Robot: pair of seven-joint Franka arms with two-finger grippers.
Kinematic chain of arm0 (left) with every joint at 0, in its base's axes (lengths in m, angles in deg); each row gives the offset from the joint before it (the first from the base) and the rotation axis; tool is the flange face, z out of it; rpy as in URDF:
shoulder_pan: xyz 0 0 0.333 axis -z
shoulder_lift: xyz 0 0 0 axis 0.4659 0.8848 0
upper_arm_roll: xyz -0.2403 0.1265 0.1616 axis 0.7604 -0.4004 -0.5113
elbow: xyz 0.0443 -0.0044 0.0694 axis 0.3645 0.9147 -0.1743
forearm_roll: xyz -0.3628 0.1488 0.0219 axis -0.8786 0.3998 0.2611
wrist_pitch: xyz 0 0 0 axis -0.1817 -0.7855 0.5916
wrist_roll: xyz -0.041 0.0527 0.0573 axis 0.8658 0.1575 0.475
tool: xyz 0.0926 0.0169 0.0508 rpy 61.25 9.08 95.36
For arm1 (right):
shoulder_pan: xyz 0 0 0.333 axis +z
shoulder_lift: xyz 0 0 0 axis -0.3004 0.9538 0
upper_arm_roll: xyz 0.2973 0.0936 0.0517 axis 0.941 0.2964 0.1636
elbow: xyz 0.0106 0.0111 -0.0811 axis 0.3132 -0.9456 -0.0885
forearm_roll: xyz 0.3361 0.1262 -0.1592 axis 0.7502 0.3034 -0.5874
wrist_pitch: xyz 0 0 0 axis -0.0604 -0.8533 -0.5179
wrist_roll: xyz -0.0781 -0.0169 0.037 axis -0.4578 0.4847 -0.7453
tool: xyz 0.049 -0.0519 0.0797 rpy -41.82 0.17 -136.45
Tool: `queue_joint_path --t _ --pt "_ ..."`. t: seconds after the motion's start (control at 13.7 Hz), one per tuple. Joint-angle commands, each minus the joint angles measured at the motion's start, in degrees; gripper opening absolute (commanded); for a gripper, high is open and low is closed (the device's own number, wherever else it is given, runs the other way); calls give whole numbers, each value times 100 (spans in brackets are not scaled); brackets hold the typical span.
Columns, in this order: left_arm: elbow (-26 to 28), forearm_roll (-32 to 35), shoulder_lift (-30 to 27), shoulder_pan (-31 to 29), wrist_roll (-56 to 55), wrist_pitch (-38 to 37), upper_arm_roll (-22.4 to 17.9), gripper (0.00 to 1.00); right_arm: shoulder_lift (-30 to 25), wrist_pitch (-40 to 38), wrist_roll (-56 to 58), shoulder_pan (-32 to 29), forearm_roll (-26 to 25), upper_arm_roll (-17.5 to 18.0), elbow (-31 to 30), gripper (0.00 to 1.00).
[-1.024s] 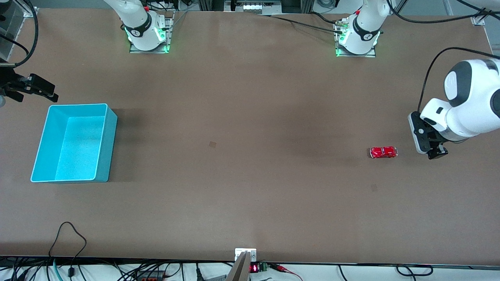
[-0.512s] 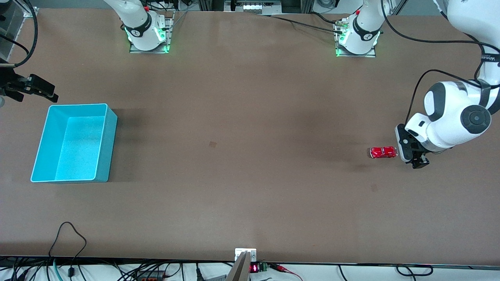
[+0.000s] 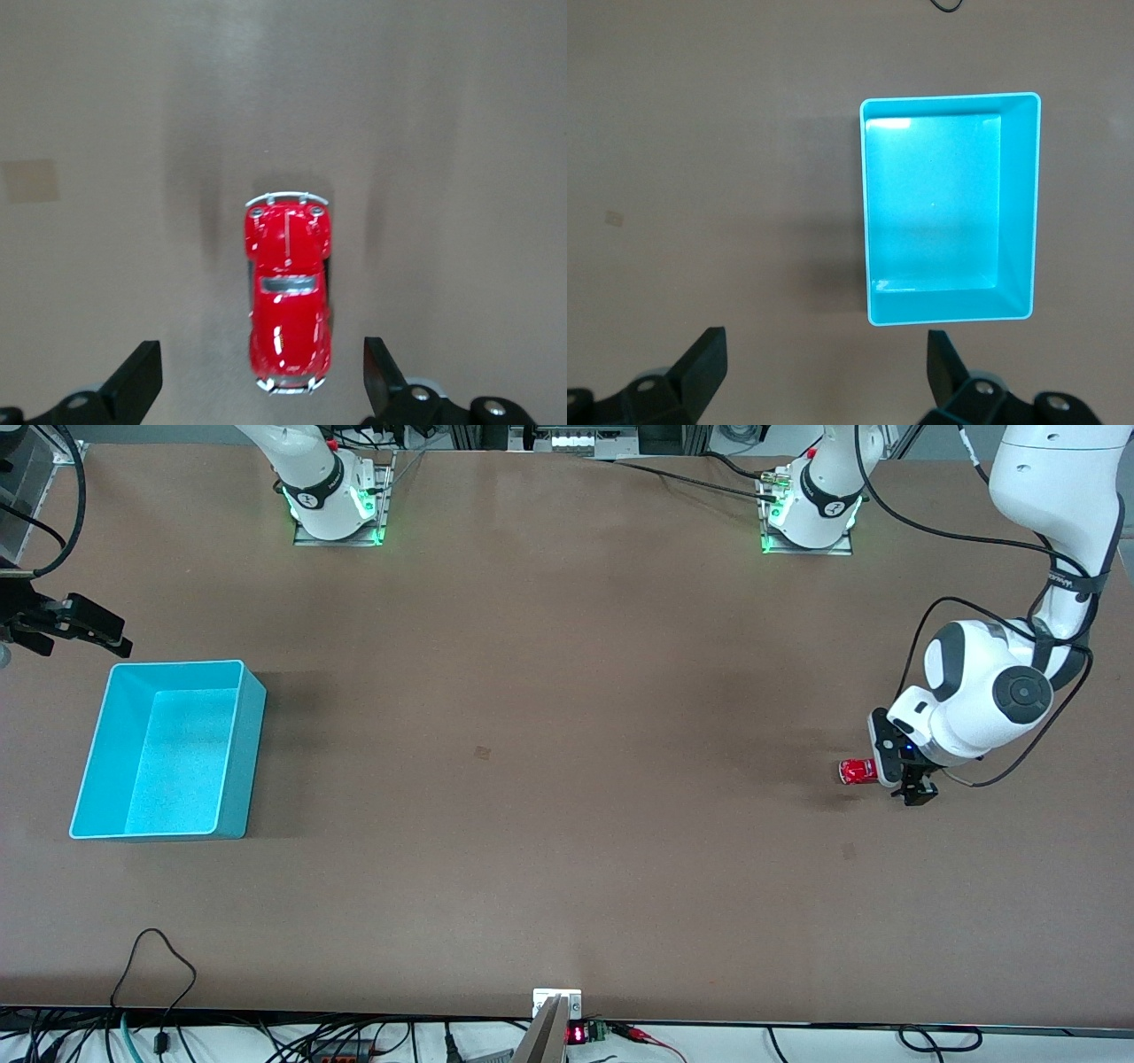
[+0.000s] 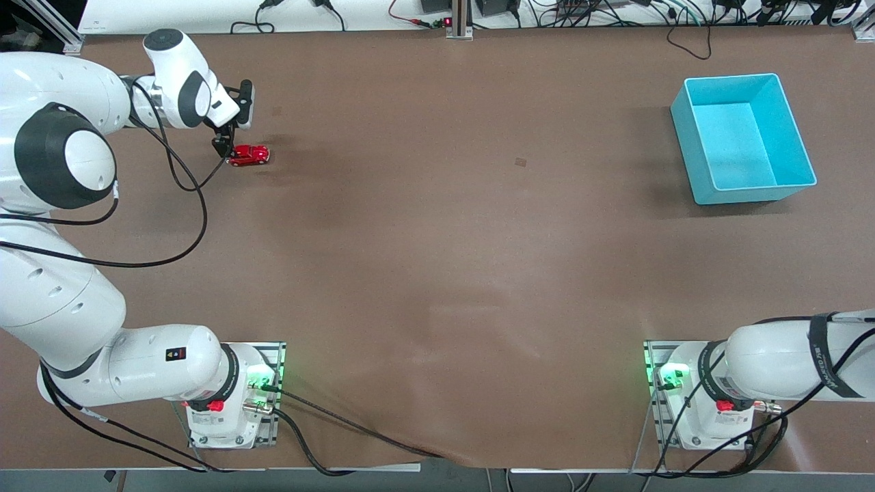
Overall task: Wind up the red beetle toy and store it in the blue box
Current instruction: 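Lower the left gripper over the red car and close on it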
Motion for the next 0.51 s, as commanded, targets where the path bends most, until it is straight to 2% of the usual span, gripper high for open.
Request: queue_joint_path --t 0.0,0.44 --pt "150 72 24 -73 149 150 30 100 -72 -9 -82 -5 -22 16 -66 100" --pt "150 -15 86 -301 739 404 135 100 -72 -1 -82 -5 -22 16 -66 100"
